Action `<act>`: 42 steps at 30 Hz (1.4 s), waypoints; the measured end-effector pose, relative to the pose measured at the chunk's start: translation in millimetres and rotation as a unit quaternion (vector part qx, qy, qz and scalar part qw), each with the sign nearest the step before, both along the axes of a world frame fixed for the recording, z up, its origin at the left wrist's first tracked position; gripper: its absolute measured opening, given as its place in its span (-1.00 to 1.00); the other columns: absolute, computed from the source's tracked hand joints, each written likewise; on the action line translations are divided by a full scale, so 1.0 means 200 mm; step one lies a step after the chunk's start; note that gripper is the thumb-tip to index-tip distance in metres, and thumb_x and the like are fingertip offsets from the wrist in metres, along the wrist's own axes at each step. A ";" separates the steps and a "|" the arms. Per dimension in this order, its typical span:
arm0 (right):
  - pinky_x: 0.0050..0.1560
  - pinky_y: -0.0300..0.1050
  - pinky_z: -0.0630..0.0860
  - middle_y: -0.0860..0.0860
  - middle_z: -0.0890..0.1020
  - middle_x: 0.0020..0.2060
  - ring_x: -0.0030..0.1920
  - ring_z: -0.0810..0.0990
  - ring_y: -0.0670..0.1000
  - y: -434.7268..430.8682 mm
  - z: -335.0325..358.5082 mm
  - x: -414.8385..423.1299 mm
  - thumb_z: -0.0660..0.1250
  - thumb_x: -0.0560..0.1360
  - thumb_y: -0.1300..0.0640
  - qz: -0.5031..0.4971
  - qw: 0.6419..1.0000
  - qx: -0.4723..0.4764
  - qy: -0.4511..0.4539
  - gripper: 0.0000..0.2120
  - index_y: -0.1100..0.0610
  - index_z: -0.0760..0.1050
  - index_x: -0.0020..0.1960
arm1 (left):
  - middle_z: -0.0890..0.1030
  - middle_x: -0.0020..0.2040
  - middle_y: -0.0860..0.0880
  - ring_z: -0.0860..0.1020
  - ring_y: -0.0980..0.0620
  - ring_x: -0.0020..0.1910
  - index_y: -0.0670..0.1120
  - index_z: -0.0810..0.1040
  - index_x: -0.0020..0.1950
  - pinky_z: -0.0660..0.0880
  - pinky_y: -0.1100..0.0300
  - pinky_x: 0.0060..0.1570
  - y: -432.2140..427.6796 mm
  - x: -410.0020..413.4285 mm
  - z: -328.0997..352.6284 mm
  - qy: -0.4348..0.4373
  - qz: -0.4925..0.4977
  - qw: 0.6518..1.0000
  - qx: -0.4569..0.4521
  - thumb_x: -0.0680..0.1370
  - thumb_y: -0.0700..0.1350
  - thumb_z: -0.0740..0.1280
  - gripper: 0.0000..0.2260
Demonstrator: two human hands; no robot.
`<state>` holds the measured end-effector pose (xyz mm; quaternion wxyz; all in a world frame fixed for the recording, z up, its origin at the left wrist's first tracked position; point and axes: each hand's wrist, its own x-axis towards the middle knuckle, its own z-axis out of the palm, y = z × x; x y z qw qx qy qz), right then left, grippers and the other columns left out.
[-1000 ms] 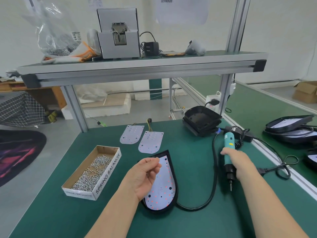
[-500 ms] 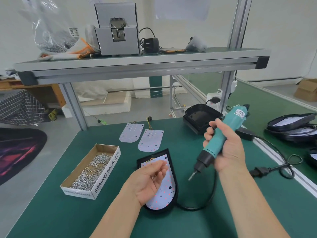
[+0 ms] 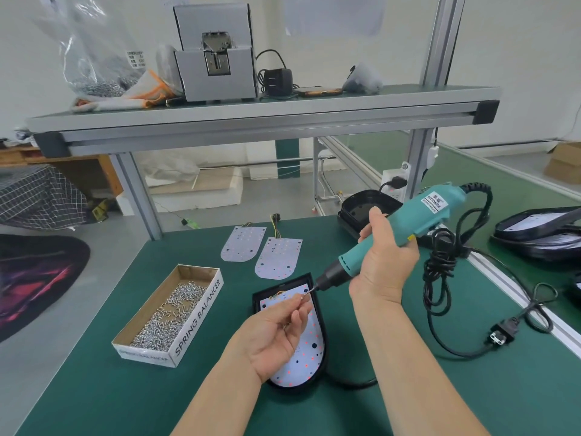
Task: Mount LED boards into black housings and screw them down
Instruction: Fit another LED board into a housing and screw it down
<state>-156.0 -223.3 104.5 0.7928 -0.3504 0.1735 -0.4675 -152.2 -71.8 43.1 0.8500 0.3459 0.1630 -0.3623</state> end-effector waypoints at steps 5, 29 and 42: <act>-0.37 -0.25 0.46 -0.08 0.51 -0.48 -0.43 0.48 -0.10 0.00 -0.01 0.00 0.46 0.49 0.22 -0.002 1.000 0.004 0.014 -0.80 0.08 0.44 -0.16 | 0.64 -0.23 -0.23 0.64 0.00 -0.42 -0.40 0.65 -0.07 0.56 0.32 -0.50 -0.01 0.00 0.00 0.007 0.003 1.000 -0.006 0.35 -0.34 0.43 -0.81; -0.39 -0.24 0.43 -0.08 0.52 -0.47 -0.45 0.46 -0.11 -0.04 -0.15 0.02 0.44 0.44 0.10 -0.006 0.988 0.128 0.090 -0.81 0.03 0.45 -0.03 | 0.64 -0.33 -0.10 0.60 0.10 -0.39 -0.24 0.64 -0.22 0.56 0.35 -0.32 -0.13 -0.07 -0.07 -0.200 0.107 0.965 0.135 0.59 -0.27 0.36 -0.81; -0.44 -0.30 0.43 -0.12 0.52 -0.51 -0.46 0.47 -0.12 -0.07 -0.12 0.02 0.45 0.45 0.14 -0.002 0.989 0.122 0.079 -0.82 0.04 0.45 -0.06 | 0.68 -0.19 -0.26 0.68 -0.03 -0.30 -0.35 0.71 -0.12 0.61 0.27 -0.30 -0.06 -0.04 -0.06 -0.145 0.086 0.985 0.048 0.63 -0.13 0.30 -0.67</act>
